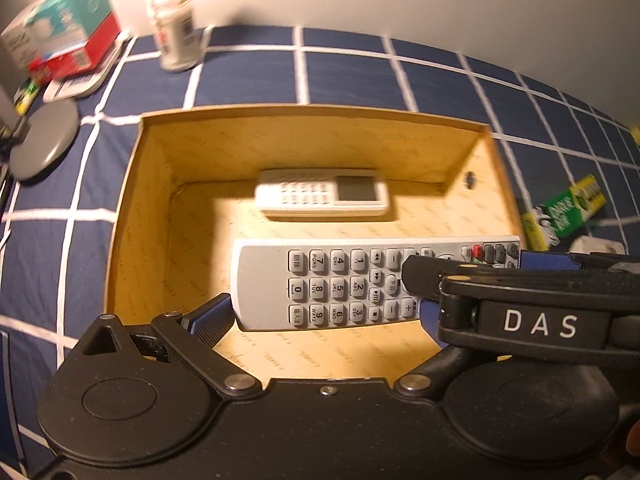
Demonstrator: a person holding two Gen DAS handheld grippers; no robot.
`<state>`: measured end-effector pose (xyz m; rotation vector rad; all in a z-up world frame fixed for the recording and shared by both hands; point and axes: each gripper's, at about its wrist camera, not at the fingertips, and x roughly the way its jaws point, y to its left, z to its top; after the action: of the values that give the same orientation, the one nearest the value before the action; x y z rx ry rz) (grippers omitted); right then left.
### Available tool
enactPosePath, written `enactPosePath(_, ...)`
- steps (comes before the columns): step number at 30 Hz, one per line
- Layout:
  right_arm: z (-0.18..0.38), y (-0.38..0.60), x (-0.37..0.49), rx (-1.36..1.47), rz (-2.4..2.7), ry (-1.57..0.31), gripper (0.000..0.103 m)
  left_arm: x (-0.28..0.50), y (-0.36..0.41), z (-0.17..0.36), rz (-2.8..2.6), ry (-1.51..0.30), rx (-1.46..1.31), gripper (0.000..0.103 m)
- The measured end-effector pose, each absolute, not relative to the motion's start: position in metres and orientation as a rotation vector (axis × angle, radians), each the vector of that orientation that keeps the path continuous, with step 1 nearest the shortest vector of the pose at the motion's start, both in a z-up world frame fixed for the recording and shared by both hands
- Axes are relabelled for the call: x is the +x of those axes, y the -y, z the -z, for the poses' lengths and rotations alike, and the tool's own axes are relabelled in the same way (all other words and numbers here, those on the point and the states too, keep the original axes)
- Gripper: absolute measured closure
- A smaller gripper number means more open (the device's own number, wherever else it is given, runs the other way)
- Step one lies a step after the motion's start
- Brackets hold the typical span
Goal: Organize objects
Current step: 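Lift the TV remote with the right gripper and carry it over the box, then lower the TV remote into the box beside the first remote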
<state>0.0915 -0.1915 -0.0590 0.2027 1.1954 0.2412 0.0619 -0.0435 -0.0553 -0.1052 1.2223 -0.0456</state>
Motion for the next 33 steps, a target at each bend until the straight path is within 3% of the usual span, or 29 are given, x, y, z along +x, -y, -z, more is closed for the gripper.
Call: enactPosePath(33,0.153,0.161,0.168,0.205,-0.229,-1.358,0.012,0.134,0.008,0.145,0.055,-1.392,-0.134,0.005)
